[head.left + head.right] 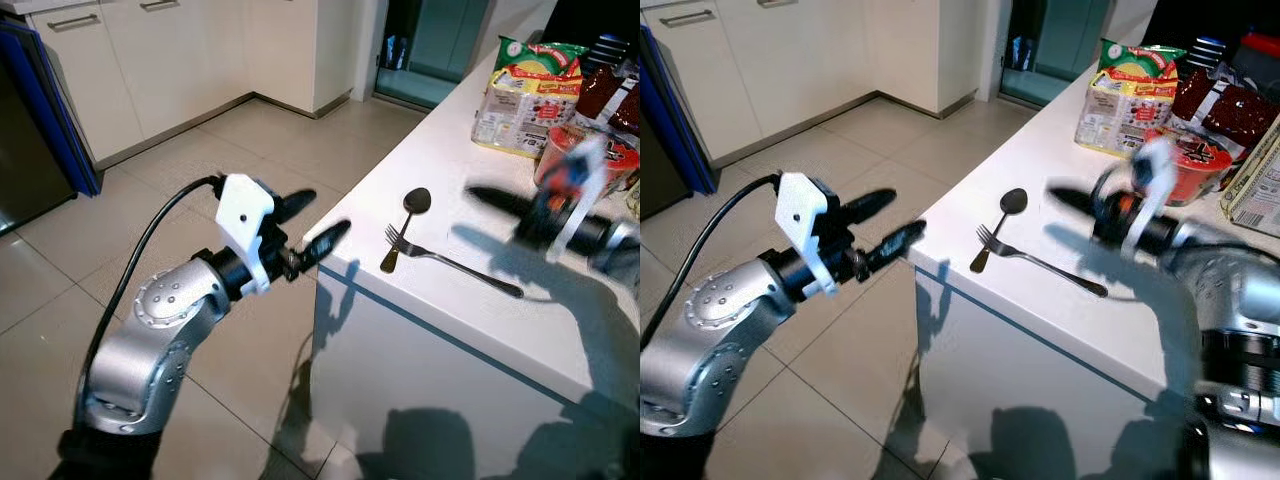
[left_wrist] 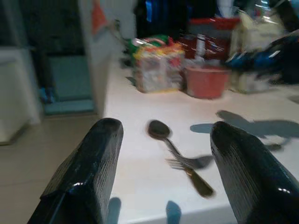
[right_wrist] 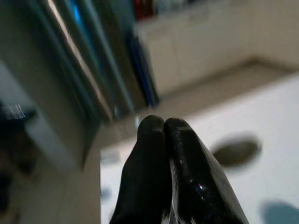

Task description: Setting the table

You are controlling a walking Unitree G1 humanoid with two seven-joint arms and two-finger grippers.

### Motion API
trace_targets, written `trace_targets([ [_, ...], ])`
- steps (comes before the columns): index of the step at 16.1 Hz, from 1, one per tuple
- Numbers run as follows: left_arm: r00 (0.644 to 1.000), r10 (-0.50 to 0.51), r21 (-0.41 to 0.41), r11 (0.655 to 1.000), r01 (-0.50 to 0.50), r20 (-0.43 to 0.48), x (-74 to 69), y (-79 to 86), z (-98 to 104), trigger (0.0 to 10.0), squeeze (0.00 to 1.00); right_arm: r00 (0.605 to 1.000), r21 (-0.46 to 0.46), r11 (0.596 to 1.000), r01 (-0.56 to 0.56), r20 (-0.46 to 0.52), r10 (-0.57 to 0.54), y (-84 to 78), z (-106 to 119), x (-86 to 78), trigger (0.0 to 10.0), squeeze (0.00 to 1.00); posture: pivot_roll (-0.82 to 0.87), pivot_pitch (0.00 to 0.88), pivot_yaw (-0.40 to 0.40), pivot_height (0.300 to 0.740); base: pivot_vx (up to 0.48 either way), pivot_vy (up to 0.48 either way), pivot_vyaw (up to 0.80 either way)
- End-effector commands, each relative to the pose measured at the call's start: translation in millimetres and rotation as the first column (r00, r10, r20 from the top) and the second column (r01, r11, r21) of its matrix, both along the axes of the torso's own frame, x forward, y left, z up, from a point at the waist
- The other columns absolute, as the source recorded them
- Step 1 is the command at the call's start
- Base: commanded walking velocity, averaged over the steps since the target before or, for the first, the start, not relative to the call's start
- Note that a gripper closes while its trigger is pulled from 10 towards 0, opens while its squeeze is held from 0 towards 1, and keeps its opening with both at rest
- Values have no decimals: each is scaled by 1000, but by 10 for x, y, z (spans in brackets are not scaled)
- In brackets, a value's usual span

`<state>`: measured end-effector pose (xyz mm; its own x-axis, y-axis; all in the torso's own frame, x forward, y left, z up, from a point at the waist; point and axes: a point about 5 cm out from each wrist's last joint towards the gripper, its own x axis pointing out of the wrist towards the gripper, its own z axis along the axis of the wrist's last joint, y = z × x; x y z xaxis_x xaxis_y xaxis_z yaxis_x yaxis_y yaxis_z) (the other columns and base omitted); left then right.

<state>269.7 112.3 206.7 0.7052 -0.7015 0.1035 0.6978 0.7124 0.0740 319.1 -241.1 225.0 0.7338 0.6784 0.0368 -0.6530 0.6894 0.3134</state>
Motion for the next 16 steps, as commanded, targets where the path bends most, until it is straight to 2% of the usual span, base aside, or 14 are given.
trace_targets([
  [1,998,66,-5,998,-66,23,55,47,23,10000,0,996,62,997,46,70,-51,-31,200,-7,0,0,-26,0,-18,740,0,0,0],
  [2,992,118,-14,993,-118,33,90,65,31,10000,0,991,118,990,78,102,-91,-36,271,-20,0,0,-30,0,-15,740,0,0,0],
  [5,989,144,-1,990,-144,24,83,74,-19,10000,0,987,44,993,109,112,-114,81,180,-98,0,0,-42,0,0,740,0,0,0],
  [6,989,143,59,988,-144,23,138,55,2,10000,0,980,-64,983,174,105,-166,124,149,-35,3176,0,-34,0,-1,740,0,0,0],
  [7,988,148,73,986,-150,36,226,50,90,10000,0,980,-142,973,180,106,-166,161,177,42,10000,0,-27,0,-1,740,0,0,0],
  [9,986,163,70,984,-164,30,402,70,219,10000,0,987,-308,938,159,68,-145,226,213,229,10000,0,-49,0,13,740,0,0,0],
  [10,988,152,78,985,-152,8,445,78,194,10000,0,984,-376,910,174,41,-171,217,199,323,10000,0,-64,0,20,740,0,0,0],
  [11,988,151,122,982,-147,-22,494,113,112,10000,0,978,-423,885,196,13,-211,197,186,437,10000,0,-83,0,40,740,0,0,0],
  [12,986,156,150,978,-147,-50,526,159,60,10000,0,972,-445,870,211,-1,-236,182,186,515,10000,0,-98,0,58,740,0,0,0],
  [13,986,154,159,977,-143,-59,549,174,58,10000,0,968,-465,858,217,-10,-251,165,180,552,10000,380,-97,0,62,740,0,0,0],
  [14,989,139,171,977,-129,-48,564,163,81,10000,0,966,-493,842,217,-17,-259,133,170,557,10000,1000,-81,0,45,740,0,0,0],
  [16,986,165,157,975,-159,-23,708,209,262,10000,0,951,-564,793,229,-43,-305,19,212,595,10000,1000,-65,0,30,740,0,0,0],
])
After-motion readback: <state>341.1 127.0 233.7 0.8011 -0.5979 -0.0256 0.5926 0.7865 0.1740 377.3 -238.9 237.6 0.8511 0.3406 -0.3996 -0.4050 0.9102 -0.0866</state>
